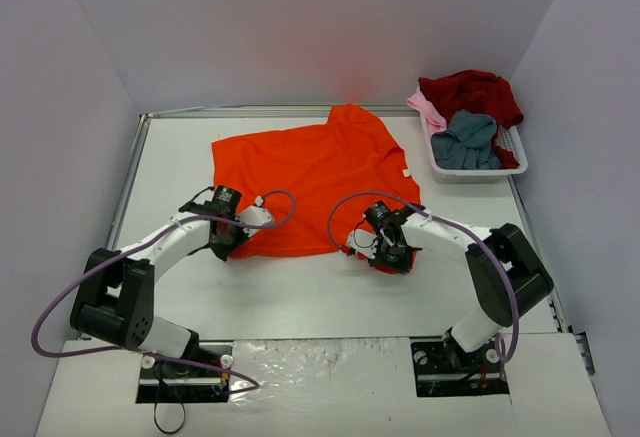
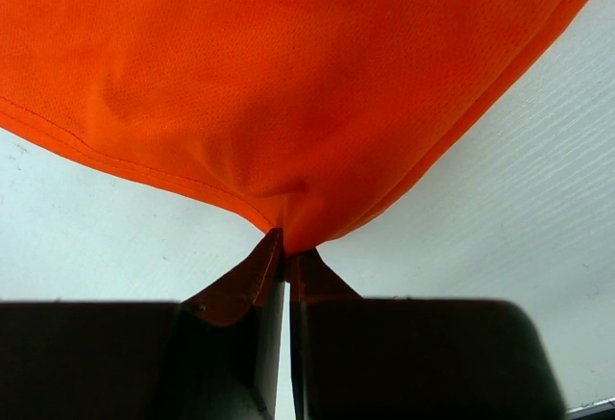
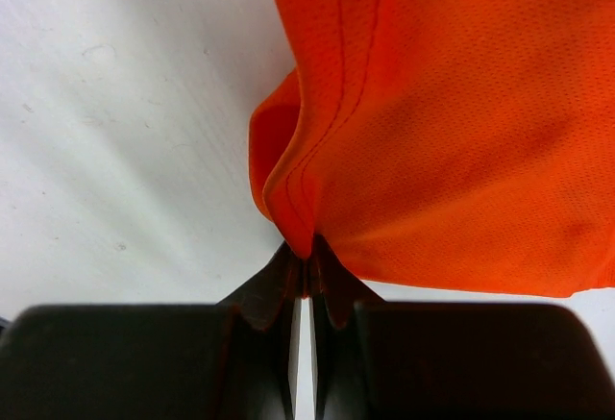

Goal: Fold and stack the t-shirts
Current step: Grap the side of the flattened tshirt closest away from the robot with both arms

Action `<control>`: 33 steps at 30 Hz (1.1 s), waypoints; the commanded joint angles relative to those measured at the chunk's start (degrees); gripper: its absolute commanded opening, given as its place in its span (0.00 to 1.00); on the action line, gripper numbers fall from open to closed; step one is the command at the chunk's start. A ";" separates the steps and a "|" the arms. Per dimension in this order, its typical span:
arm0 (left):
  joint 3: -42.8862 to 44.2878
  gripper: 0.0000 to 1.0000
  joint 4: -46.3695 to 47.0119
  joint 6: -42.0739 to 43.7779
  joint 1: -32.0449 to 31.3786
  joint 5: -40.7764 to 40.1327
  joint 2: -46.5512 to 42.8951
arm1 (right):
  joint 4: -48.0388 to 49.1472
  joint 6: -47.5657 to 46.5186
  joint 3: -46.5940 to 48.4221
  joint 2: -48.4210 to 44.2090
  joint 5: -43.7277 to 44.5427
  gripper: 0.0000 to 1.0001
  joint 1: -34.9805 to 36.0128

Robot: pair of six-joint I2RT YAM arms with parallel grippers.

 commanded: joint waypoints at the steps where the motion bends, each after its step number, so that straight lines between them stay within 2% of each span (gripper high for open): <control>1: 2.04 0.02 -1.47 0.30 0.59 -0.34 -2.60 | -1.19 1.17 -0.55 -0.75 0.72 0.00 0.08; 8: 2.04 0.02 -2.44 1.97 0.86 -1.66 -4.89 | -9.80 1.69 4.81 -1.90 -1.83 0.00 -0.01; 20: -1.03 0.02 -4.64 6.01 0.94 -4.47 -10.77 | -19.22 1.43 9.64 -6.03 -4.99 0.00 -0.10; 33: -2.97 0.02 -10.70 10.76 0.86 -3.34 -17.19 | -28.70 1.17 12.89 -7.88 -10.79 0.00 -0.01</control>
